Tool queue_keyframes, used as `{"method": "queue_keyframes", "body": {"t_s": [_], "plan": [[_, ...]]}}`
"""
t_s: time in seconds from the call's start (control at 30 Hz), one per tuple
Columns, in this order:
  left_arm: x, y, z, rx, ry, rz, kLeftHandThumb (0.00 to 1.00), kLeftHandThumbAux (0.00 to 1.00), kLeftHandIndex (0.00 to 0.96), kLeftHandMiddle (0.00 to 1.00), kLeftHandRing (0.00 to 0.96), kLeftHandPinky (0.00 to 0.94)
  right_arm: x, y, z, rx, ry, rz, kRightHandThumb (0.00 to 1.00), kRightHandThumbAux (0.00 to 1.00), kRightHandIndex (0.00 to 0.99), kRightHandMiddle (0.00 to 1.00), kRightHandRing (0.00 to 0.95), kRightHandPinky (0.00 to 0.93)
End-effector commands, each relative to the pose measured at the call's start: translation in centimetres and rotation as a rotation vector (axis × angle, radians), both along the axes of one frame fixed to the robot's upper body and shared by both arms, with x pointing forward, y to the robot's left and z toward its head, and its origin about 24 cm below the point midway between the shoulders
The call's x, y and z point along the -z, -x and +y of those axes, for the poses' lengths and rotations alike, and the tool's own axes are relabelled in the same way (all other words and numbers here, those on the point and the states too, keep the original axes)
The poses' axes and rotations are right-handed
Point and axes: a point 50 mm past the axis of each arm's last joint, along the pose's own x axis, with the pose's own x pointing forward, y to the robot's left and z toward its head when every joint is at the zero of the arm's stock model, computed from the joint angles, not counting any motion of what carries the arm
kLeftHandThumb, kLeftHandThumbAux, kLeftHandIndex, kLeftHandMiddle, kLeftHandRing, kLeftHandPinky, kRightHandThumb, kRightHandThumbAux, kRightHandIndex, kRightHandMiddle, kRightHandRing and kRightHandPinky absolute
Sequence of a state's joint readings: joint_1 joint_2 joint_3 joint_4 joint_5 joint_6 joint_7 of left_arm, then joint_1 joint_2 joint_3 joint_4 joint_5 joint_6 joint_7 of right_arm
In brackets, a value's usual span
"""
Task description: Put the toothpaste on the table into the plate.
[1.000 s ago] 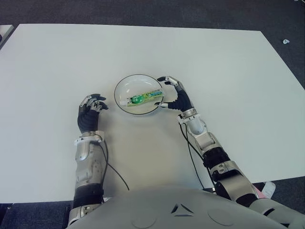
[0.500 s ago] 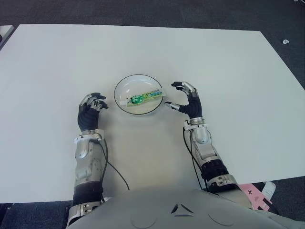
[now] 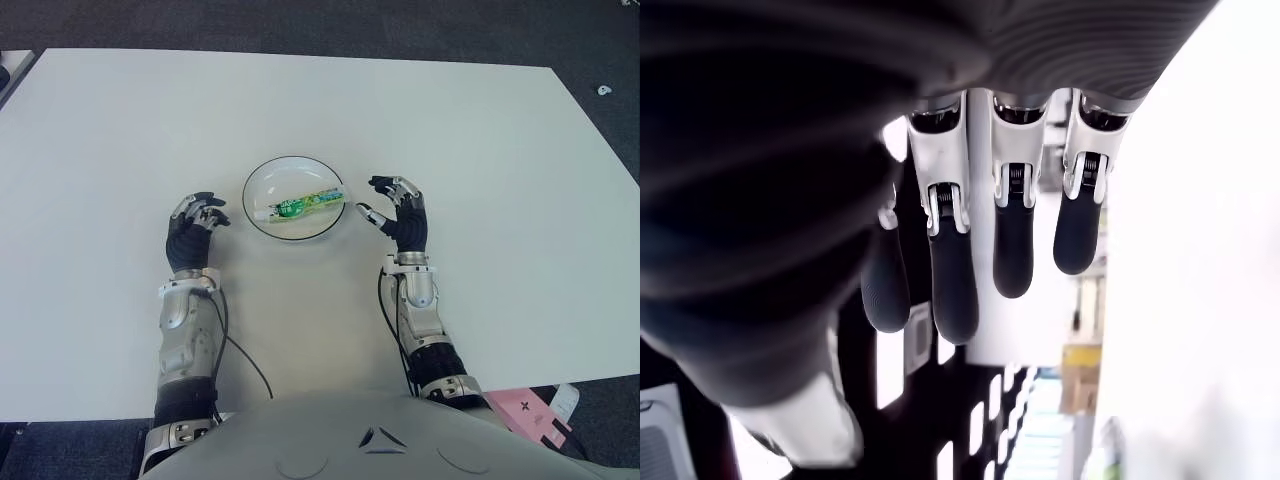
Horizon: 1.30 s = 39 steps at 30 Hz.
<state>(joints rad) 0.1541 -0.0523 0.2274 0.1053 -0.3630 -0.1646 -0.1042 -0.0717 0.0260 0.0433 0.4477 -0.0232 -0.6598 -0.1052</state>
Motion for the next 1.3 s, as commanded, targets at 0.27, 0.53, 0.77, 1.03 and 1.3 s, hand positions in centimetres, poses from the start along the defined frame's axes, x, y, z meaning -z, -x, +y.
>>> {"method": "queue_keyframes", "body": {"t_s": [0.27,0.53,0.77,1.03,1.3], "plan": [[2.5,1.2,-0.2,0.008,0.049,0.152,0.838,0.677,0.414,0.489,0.598,0.563,2.4,0.6,-1.5,0.047,-0.043,0.132,0.683,0.736,0.424,0.441,0.405,0.394],[2.5,1.1,-0.2,0.017,0.037,0.151,0.839,0.676,0.417,0.488,0.597,0.557,3.9,0.7,-2.2,0.063,-0.149,0.191,0.69,0.733,0.426,0.47,0.45,0.459],[2.5,1.1,-0.1,0.018,0.028,0.149,0.839,0.676,0.42,0.485,0.593,0.56,4.5,0.6,-3.0,0.051,-0.196,0.2,0.688,0.733,0.425,0.492,0.479,0.478],[2.6,1.1,-0.1,0.022,0.034,0.154,0.838,0.677,0.411,0.49,0.597,0.566,5.2,0.5,-3.6,0.051,-0.211,0.229,0.686,0.735,0.424,0.498,0.493,0.481],[2.8,1.2,0.0,0.026,0.025,0.162,0.838,0.677,0.41,0.491,0.594,0.56,5.6,0.6,-3.8,0.056,-0.221,0.255,0.688,0.736,0.426,0.518,0.514,0.497]]}}
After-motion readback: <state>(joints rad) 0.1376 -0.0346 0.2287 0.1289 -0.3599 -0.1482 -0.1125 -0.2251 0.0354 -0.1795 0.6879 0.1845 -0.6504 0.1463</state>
